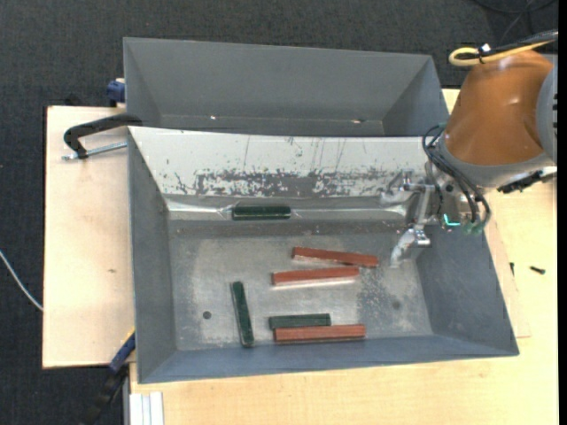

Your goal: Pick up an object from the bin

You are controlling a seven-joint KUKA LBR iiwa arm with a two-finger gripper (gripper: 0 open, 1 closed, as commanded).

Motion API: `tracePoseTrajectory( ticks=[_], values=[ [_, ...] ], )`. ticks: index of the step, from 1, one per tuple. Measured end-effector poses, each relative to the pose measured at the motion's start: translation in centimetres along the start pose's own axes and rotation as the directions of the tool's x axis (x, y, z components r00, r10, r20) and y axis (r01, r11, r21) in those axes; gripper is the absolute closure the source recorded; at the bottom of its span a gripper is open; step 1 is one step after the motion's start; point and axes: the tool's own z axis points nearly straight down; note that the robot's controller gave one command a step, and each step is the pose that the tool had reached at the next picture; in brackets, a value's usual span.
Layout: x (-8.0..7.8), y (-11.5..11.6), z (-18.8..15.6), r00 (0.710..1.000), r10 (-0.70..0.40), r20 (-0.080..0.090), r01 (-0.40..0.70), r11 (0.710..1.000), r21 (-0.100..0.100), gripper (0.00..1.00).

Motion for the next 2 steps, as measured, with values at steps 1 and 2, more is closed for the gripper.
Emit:
tracePoseTrajectory(
  ticks=[1,2],
  values=[
    [-0.2,0.0,-0.5,1.0,-0.001,0.009,0.001,1.0,0.001,0.0],
    [0.2,0.7,4.1,1.0,0.001,0.016,-0.001,1.0,0.002,0.0]
  ],
)
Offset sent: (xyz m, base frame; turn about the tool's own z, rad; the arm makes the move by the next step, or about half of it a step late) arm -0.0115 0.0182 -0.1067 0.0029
